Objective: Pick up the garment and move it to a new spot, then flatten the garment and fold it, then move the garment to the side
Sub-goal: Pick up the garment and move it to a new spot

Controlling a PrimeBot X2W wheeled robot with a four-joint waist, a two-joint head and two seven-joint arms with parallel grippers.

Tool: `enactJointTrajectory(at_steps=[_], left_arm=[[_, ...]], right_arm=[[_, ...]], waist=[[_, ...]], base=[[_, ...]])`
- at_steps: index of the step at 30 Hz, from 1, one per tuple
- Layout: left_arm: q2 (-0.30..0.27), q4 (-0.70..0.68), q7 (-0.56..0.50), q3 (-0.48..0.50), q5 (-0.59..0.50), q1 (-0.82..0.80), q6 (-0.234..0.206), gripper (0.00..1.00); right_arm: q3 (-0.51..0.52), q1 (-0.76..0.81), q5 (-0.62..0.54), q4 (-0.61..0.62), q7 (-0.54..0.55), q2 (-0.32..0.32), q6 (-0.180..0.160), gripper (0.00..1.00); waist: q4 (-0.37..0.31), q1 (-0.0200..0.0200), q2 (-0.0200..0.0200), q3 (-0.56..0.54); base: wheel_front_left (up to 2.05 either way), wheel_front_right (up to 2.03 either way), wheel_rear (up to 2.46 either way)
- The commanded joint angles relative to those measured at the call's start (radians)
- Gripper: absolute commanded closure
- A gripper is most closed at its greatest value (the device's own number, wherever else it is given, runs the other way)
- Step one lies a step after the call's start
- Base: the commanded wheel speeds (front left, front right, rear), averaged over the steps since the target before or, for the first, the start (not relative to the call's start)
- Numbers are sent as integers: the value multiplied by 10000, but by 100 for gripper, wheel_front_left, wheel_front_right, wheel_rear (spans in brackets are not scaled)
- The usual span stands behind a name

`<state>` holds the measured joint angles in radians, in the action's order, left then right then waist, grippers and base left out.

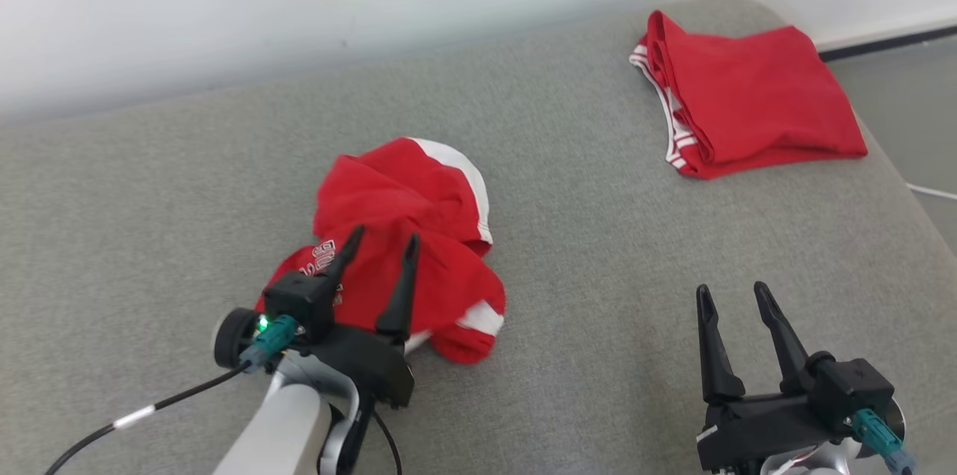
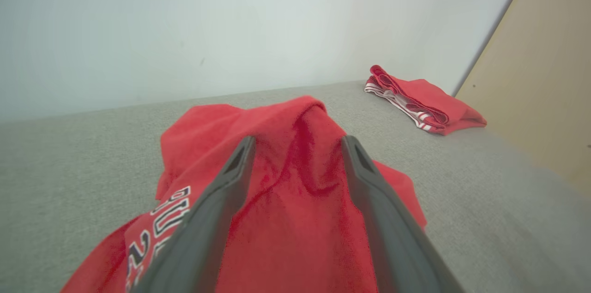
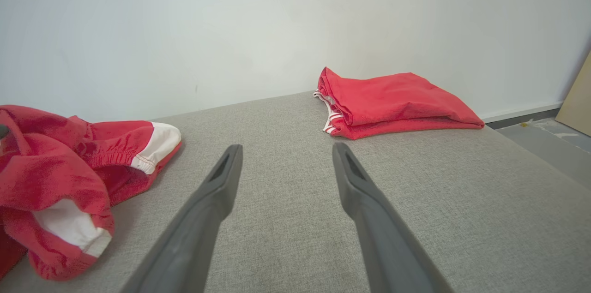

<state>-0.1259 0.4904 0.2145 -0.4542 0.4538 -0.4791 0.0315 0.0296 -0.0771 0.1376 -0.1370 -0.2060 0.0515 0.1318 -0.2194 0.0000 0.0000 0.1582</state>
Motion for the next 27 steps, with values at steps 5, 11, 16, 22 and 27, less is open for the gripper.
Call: enactJointTrajectory(at_steps=[5,11,16,22,27], left_arm=[[-298,-752,352,339,-230,-64,-307,0],[-1026,-1936,403,723,-527,523,-796,0],[-1916,-3029,223,1072,-638,1436,-1136,0],[-2832,-4350,185,2041,-269,2998,-1750,0],[-3066,-4879,293,2274,-213,3771,-1862,0]], right_arm=[[195,384,-139,151,93,-19,-27,0],[338,648,-172,410,211,-22,-27,0],[358,863,-119,574,305,-25,-27,0],[514,1059,-40,709,348,-19,-27,0],[578,1157,52,722,321,-22,-27,0]], waist=[[568,0,0,-774],[1091,0,0,-1245],[1445,0,0,-1536],[1822,0,0,-1667],[1995,0,0,-1697]], base=[[0,0,0],[0,0,0],[0,0,0],[0,0,0],[0,0,0]])
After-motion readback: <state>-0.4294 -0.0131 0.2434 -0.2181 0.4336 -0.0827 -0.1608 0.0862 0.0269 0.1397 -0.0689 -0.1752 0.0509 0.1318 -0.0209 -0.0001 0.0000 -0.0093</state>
